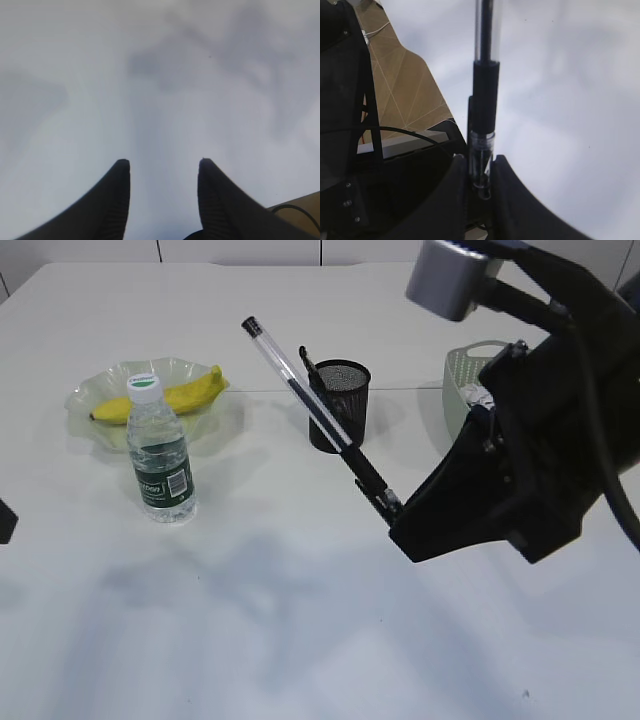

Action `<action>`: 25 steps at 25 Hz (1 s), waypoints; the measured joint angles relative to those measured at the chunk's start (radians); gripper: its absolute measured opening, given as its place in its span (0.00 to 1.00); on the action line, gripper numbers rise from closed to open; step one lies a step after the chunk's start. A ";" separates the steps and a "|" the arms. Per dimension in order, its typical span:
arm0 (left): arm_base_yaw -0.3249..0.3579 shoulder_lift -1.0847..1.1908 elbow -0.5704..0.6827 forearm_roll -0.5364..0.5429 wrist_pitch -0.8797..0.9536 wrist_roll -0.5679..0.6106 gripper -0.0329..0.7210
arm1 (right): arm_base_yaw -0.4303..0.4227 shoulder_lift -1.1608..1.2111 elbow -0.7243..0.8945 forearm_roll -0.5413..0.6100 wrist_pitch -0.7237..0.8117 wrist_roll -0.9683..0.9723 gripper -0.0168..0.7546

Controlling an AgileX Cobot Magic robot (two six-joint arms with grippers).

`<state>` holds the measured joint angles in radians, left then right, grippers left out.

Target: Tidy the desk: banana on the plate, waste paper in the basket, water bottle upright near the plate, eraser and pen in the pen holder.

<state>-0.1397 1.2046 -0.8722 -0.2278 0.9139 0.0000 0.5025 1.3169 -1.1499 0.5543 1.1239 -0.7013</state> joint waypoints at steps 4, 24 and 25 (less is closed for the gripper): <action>-0.145 -0.016 0.000 0.007 -0.097 0.000 0.45 | 0.000 0.000 0.000 0.004 -0.002 -0.012 0.11; -0.285 -0.020 0.213 -0.007 -0.584 0.000 0.45 | 0.000 0.000 0.000 0.006 -0.035 -0.019 0.11; -0.285 -0.020 0.221 -0.007 -0.595 0.000 0.45 | 0.000 0.000 0.000 0.006 -0.036 -0.012 0.11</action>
<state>-0.4243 1.1848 -0.6507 -0.2350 0.3189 0.0000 0.5025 1.3169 -1.1499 0.5603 1.0874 -0.7134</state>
